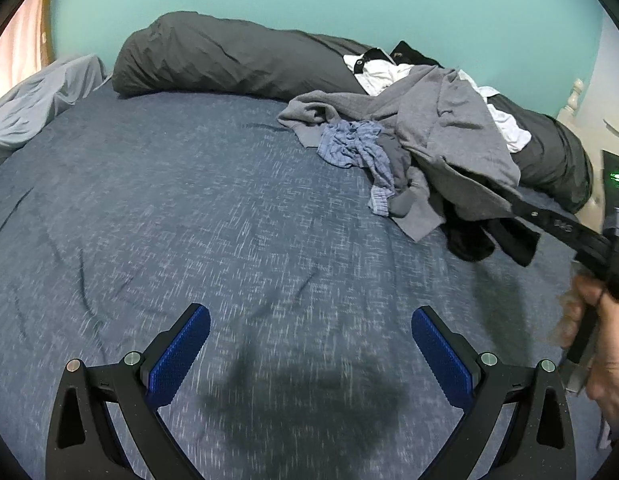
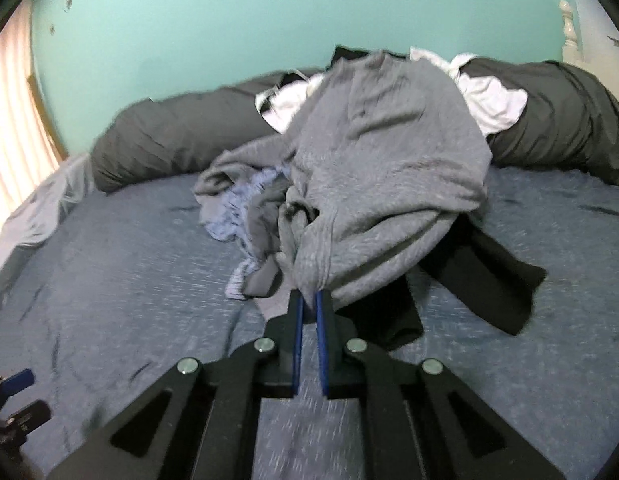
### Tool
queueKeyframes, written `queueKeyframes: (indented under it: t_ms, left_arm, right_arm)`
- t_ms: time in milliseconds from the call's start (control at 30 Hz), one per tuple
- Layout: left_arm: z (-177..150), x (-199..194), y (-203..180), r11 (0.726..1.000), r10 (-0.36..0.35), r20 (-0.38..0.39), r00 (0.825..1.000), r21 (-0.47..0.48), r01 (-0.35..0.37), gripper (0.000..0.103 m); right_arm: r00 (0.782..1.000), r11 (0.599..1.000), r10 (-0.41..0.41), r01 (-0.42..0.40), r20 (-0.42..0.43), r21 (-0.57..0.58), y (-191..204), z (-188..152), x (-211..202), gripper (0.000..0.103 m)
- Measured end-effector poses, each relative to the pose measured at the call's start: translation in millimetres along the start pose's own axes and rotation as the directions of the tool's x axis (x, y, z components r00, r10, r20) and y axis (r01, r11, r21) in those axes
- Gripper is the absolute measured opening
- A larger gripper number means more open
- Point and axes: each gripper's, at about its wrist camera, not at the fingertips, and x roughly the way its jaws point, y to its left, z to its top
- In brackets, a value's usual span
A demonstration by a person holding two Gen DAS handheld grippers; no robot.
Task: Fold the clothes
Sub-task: 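Drag the grey sweatshirt out of the pile with the right tool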
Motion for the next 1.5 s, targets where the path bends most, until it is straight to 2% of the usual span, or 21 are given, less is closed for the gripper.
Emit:
queueKeyframes:
  t_ms: [233,367,500,667,800,867,1000,1133,1233,1433,1467,1500]
  left_arm:
    - [-22,-61,3,1.000,-0.009,0.037,0.999,-0.012,0.009,0.103]
    - [-43,-100,13,1.000,-0.005,0.050,0.999,-0.022,0.006,0.103]
    - [-63,-135,22,0.999,-0.009,0.047,0.999,-0.043,0.011,0.103]
    - [-89,-176,25,0.997,-0.035,0.061,0.998,-0.062,0.039,0.103]
    - [-111,-196,24,0.997,-0.055,0.068,0.996,-0.057,0.059,0.103]
    - [-121,-201,25,0.996,-0.064,0.069,0.996,-0.057,0.068,0.103]
    - [-137,-201,24,0.994,-0.085,0.055,0.995,-0.061,0.088,0.103]
    - [-153,-196,24,0.993,-0.096,0.050,0.994,-0.057,0.099,0.103]
    - [-163,-185,22,0.993,-0.105,0.044,0.993,-0.047,0.108,0.103]
    - [-177,-158,23,0.990,-0.123,0.036,0.992,-0.062,0.125,0.103]
    - [-179,-154,23,0.990,-0.125,0.037,0.991,-0.065,0.128,0.103]
    - [-182,-151,24,0.989,-0.128,0.040,0.991,-0.068,0.131,0.103]
  right_arm:
    - [0.995,0.998,0.057,-0.056,0.079,-0.016,17,-8,-100,0.006]
    - [0.990,0.994,0.098,-0.094,0.101,-0.048,40,-19,-155,0.005]
    - [0.983,0.987,0.153,-0.148,0.098,-0.056,66,-43,-211,0.005]
    - [0.980,0.983,0.183,-0.181,0.081,-0.025,84,-79,-262,0.005]
    - [0.972,0.976,0.217,-0.218,0.094,0.003,90,-102,-298,0.005]
    - [0.967,0.972,0.235,-0.235,0.101,-0.020,94,-114,-315,0.005]
    - [0.967,0.969,0.246,-0.246,0.069,-0.016,91,-145,-322,0.006]
    - [0.974,0.973,0.226,-0.224,-0.016,0.060,73,-185,-295,0.006]
    - [0.967,0.963,0.240,-0.225,-0.084,0.149,60,-215,-264,0.006]
    - [0.960,0.967,0.221,-0.194,-0.172,0.164,51,-255,-220,0.010]
    - [0.961,0.969,0.216,-0.189,-0.171,0.162,48,-257,-218,0.011]
    - [0.964,0.971,0.207,-0.181,-0.168,0.159,46,-258,-217,0.019]
